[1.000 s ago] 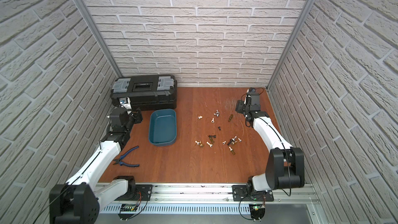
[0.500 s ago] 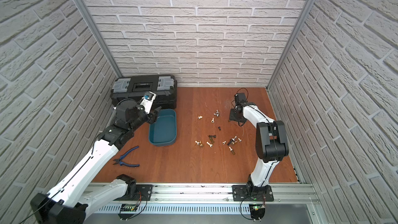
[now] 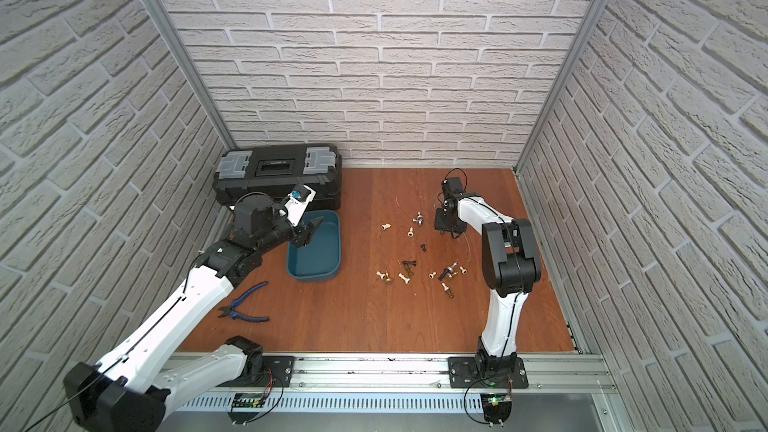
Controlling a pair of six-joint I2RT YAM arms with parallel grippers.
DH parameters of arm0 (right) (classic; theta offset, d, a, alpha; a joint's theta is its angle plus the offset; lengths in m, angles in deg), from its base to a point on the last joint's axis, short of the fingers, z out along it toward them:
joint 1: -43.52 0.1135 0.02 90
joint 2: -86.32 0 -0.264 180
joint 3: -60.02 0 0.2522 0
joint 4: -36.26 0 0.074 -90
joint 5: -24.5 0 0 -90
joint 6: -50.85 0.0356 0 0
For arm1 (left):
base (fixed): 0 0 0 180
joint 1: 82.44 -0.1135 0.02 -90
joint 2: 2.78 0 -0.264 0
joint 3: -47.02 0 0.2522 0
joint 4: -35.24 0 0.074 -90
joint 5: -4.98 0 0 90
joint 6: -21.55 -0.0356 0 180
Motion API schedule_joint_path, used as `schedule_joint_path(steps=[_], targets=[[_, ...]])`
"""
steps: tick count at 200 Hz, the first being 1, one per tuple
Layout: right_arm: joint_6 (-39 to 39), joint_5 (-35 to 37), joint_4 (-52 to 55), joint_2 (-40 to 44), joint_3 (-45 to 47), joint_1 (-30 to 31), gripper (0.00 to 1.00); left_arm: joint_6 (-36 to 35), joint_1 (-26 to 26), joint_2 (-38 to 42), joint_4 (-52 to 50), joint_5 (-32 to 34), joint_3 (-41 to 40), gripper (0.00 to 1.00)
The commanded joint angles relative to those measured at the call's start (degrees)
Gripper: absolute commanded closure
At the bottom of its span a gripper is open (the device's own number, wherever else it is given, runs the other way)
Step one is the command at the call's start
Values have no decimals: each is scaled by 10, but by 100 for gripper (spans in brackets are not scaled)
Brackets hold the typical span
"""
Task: Put the chess pieces into the storage box
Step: Pick up the chess piece at the center of the board.
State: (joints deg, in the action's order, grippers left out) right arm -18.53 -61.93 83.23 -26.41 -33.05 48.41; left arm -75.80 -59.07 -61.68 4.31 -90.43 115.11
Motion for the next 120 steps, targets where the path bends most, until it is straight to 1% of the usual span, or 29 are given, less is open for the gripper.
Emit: schedule_joint_path(steps=[1, 17, 24, 44, 59, 69, 75, 82, 120], targets=[[6, -2, 3, -17, -10, 5, 51, -7, 4, 13, 18, 1, -10, 32], [7, -2, 3, -24, -9, 5, 52, -7, 6, 13, 18, 1, -12, 32], [5, -3, 1, -25, -8, 6, 56, -7, 7, 12, 17, 2, -11, 32], [3, -2, 1, -31, -8, 6, 58, -4, 9, 9, 15, 3, -9, 32], [0, -4, 3, -35, -10, 7, 62, -1, 11, 8, 18, 6, -12, 32], [-3, -5, 2, -36, -10, 6, 67, 1, 11, 7, 23, 10, -16, 32], [-5, -6, 2, -36, -9, 6, 73, 3, 11, 8, 25, 13, -17, 32], [-6, -5, 3, -36, -9, 6, 78, 6, 11, 8, 24, 16, -16, 32], [-10, -10, 12, -20, -3, 7, 81, 15, 12, 29, 16, 39, -18, 32]])
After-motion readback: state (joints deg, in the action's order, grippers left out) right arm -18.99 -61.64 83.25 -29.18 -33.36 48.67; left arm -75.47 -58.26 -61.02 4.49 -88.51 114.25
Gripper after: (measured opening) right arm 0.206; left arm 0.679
